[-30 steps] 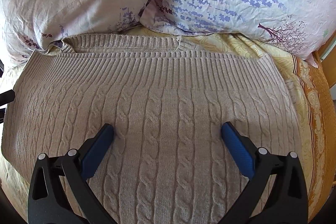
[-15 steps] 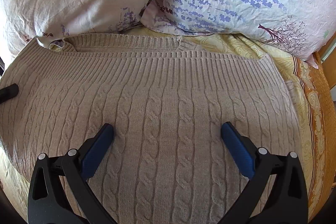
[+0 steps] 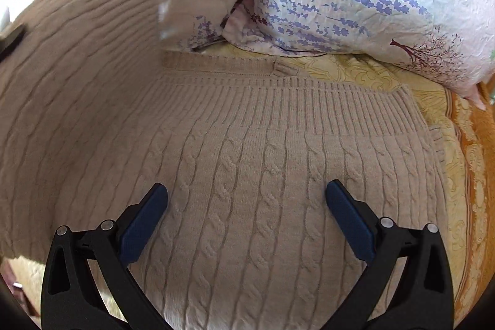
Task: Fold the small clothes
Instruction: 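Grasp the sweater side edge with the left tool, fold it over, release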
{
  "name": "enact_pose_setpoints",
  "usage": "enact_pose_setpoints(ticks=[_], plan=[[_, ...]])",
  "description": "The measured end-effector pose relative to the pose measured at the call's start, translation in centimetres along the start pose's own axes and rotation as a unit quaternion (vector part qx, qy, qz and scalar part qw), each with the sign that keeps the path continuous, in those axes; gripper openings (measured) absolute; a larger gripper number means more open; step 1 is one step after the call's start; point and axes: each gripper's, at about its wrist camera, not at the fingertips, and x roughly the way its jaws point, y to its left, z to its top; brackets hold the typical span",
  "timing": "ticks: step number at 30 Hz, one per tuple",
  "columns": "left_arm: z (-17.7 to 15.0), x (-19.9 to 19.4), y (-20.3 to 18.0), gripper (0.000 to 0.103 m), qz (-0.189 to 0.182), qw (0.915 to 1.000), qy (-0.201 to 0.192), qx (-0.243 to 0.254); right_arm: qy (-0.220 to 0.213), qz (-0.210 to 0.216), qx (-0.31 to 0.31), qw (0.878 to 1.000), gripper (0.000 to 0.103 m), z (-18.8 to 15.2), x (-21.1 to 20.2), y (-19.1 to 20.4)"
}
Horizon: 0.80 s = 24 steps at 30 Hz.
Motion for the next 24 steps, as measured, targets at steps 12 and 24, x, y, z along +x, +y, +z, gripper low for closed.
enact_pose_setpoints(ticks=[12, 24], plan=[[-1.3, 11.0, -4.1, 0.022, -0.018, 0.9975, 0.068, -0.008, -0.069, 0.1, 0.148, 0.982, 0.102, -4.0, -6.5, -10.8], [-5.3, 23.3, -5.9, 0.022, 0.029, 0.9854, 0.167, 0.011, -0.108, 0.067, 0.266, 0.955, 0.102, -7.6, -9.1, -19.2]])
